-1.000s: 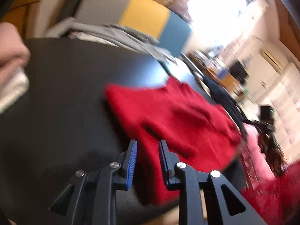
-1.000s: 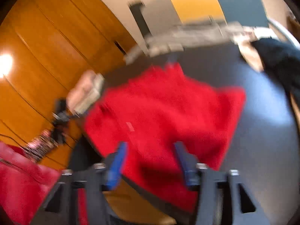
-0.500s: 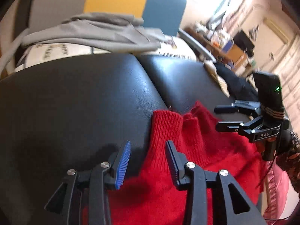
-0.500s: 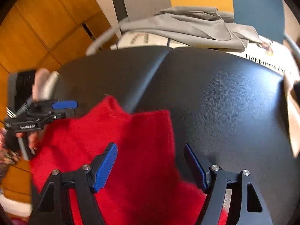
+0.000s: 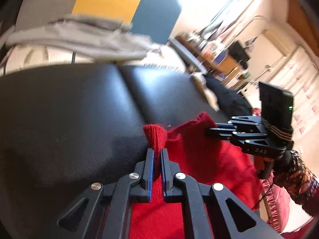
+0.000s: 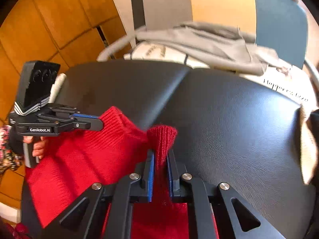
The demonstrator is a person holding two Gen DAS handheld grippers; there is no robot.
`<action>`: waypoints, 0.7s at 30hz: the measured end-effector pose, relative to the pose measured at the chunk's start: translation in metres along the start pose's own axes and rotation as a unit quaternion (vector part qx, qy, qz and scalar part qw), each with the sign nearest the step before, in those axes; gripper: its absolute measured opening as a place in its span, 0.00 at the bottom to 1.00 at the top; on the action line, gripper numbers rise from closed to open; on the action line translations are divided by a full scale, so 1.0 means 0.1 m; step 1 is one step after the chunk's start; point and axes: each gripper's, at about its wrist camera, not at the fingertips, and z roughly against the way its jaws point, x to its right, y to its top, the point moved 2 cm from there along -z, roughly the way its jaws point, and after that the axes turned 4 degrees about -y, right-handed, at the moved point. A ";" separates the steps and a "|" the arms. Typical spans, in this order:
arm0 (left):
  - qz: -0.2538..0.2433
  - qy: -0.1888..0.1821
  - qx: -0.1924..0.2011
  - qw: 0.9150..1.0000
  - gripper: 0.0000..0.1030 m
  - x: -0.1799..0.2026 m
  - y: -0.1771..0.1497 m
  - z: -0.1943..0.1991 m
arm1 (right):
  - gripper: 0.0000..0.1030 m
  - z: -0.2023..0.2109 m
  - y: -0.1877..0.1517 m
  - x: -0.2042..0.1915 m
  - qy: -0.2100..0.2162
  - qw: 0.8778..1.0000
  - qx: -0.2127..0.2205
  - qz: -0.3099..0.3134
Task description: Fold clothes
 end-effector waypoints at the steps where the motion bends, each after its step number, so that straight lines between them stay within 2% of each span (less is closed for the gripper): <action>1: -0.009 -0.009 0.013 1.000 0.05 0.07 -0.04 0.11 | 0.11 0.11 -0.02 -0.06 0.004 1.000 0.009 0.003; 4: -0.035 -0.025 0.034 0.999 0.05 0.26 -0.22 0.40 | 0.11 0.45 -0.18 -0.21 0.015 0.999 0.033 0.024; 7: -0.038 -0.019 0.014 0.999 0.05 0.32 -0.50 0.45 | 0.09 0.63 -0.46 -0.35 0.028 0.999 0.033 0.033; 13: -0.025 0.027 -0.042 0.998 0.05 0.31 -0.99 0.26 | 0.09 0.39 -1.08 -0.39 0.043 0.999 -0.021 -0.006; 15: -0.010 0.022 -0.037 0.999 0.06 0.31 -1.05 0.32 | 0.11 0.39 -1.14 -0.32 0.054 0.998 -0.011 -0.043; 18: 0.006 0.009 -0.045 0.999 0.06 0.33 -1.13 0.45 | 0.20 0.47 -1.21 -0.20 0.082 0.990 -0.011 -0.117; 21: 0.005 0.004 -0.052 0.999 0.07 0.38 -1.20 0.57 | 0.26 0.63 -1.30 -0.26 0.085 0.990 -0.006 -0.111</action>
